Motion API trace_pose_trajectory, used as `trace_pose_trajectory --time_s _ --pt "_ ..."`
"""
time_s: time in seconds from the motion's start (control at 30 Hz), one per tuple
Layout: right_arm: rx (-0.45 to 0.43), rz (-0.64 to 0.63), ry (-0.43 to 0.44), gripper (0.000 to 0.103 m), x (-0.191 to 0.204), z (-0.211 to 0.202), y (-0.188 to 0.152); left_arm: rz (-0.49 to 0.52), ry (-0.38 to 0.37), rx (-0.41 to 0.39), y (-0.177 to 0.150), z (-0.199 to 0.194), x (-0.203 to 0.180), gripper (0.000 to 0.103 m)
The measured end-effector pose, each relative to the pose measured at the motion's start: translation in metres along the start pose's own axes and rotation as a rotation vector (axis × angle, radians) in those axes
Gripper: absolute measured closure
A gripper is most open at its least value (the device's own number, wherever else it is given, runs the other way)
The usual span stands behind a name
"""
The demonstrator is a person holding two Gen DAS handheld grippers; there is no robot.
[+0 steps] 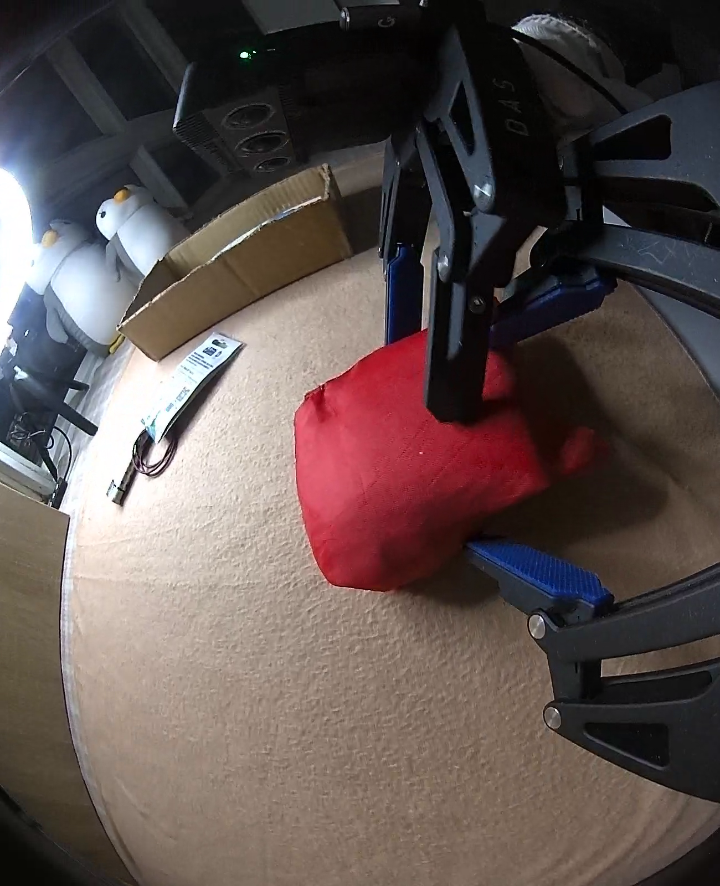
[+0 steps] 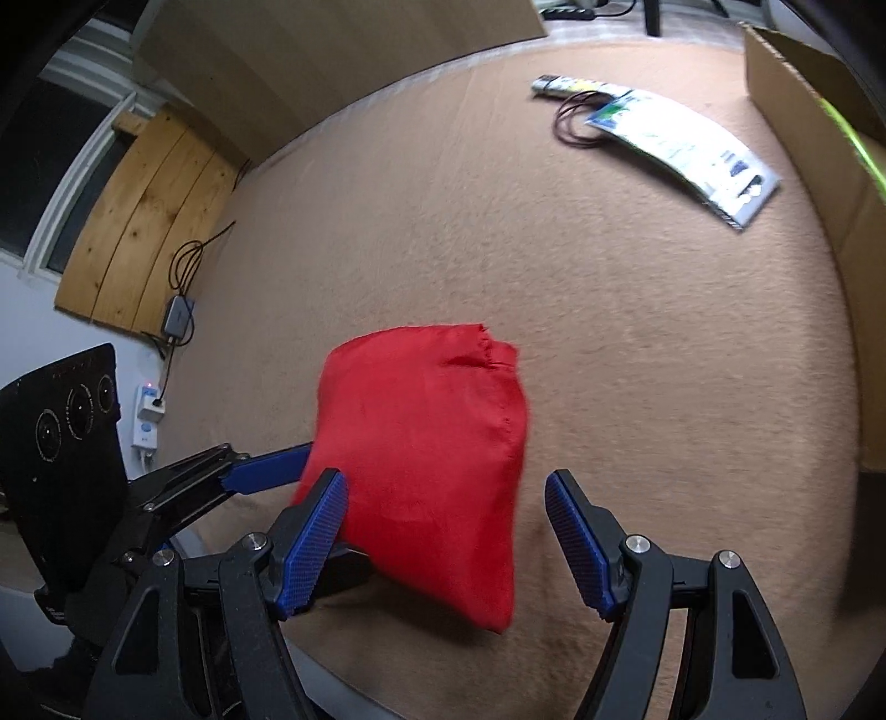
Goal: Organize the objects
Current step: 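Grasp the red pouch with the right tool while the left tool holds it, then carry the red pouch with both tools into the box and release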
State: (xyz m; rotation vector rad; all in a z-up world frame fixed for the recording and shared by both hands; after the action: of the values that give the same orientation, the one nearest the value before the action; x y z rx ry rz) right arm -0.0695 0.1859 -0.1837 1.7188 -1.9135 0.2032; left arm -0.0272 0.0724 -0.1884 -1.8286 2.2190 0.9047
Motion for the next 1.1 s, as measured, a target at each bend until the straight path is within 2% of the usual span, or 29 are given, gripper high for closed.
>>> trace_pose_trajectory --time_s 0.17,0.5,0.7,0.93,1.1 --pt "0.016 -0.01 0.003 0.034 0.005 0.006 0.001 -0.002 0.0 -0.004 0.001 0.0 0.002 0.037" --pt "-0.024 -0.001 0.007 0.044 -0.002 -0.013 0.007 0.015 -0.007 -0.041 0.021 0.002 -0.02 0.042" --pt "-0.083 0.009 -0.004 0.044 -0.016 -0.046 0.017 0.072 -0.031 -0.074 0.052 0.006 -0.054 0.042" --pt "-0.186 0.03 -0.033 0.044 -0.048 -0.103 0.033 0.152 -0.058 -0.115 0.092 0.021 -0.111 0.042" --pt "-0.242 0.058 -0.048 0.044 -0.069 -0.129 0.048 0.193 -0.067 -0.144 0.116 0.034 -0.147 0.043"
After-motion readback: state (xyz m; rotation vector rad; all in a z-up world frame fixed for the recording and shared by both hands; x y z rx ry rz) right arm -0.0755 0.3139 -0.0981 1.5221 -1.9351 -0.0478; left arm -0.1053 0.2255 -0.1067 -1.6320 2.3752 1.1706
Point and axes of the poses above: each gripper's, at about its wrist camera, not at the fingertips, and z roughly the way its jaws point, x to its left, y to its top, the point moved 3 cm from there along z, roughly the way its jaws point, and after that the axes turned 3 degrees about -x, right-handed, at the moved point
